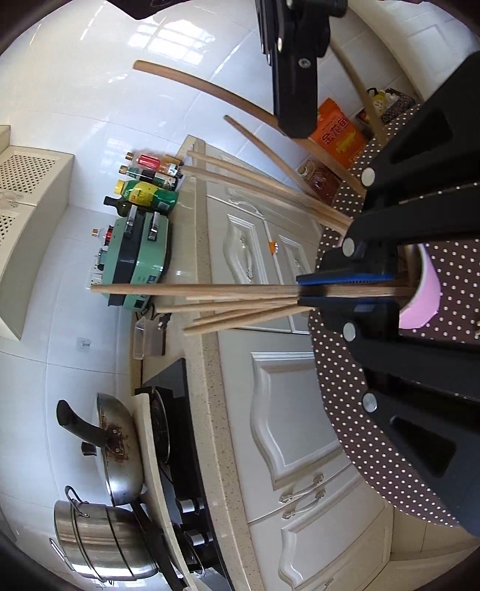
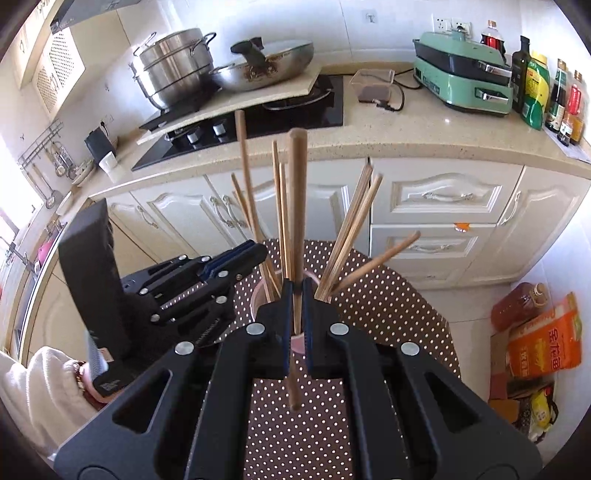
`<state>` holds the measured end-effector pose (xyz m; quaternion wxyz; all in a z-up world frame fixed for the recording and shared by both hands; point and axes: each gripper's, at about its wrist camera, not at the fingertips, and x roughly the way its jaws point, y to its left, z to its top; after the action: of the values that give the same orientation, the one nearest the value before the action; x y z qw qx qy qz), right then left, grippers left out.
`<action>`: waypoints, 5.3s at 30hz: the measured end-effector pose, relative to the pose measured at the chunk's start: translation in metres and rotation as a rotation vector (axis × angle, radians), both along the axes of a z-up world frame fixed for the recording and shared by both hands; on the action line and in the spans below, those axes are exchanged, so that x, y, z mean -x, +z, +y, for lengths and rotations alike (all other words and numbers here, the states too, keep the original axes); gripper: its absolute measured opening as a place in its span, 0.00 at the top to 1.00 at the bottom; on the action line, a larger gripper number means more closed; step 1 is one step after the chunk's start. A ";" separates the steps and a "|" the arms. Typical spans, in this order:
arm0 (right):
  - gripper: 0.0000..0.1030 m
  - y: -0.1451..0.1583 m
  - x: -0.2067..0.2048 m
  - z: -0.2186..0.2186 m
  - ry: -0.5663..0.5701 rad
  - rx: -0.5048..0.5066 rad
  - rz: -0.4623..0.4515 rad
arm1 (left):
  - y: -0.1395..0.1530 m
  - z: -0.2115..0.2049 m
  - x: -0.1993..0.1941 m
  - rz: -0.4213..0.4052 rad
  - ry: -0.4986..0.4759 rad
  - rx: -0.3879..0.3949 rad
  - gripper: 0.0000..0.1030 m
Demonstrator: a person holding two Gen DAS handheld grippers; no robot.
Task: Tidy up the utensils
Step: 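Lower the chopsticks into the pink cup and open both grippers, then move both grippers back over the last two chopsticks on the cloth, then close the left gripper on one chopstick while the right gripper grasps the other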
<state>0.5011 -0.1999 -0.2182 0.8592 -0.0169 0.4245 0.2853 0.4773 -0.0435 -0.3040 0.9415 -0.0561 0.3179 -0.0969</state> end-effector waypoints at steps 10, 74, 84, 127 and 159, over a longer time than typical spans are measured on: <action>0.94 -0.024 0.003 0.013 0.010 0.053 0.028 | -0.009 0.001 0.019 0.084 -0.019 -0.017 0.91; 0.85 -0.123 0.105 0.000 -0.275 -0.051 0.298 | -0.136 -0.008 0.092 0.639 -0.094 -0.184 0.63; 0.84 -0.151 0.098 0.029 -0.211 -0.049 0.420 | -0.129 -0.018 0.091 0.683 -0.096 -0.206 0.66; 0.92 -0.193 0.077 0.109 -0.051 0.238 0.536 | -0.123 0.070 0.073 0.740 -0.053 0.024 0.77; 0.99 -0.173 0.082 0.072 -0.110 0.103 0.521 | -0.098 0.050 0.101 0.693 -0.056 -0.030 0.95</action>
<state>0.4190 -0.1276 -0.3911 0.7332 0.0363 0.6454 0.2109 0.3766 0.0064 -0.4022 0.7753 -0.0629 0.6216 -0.0933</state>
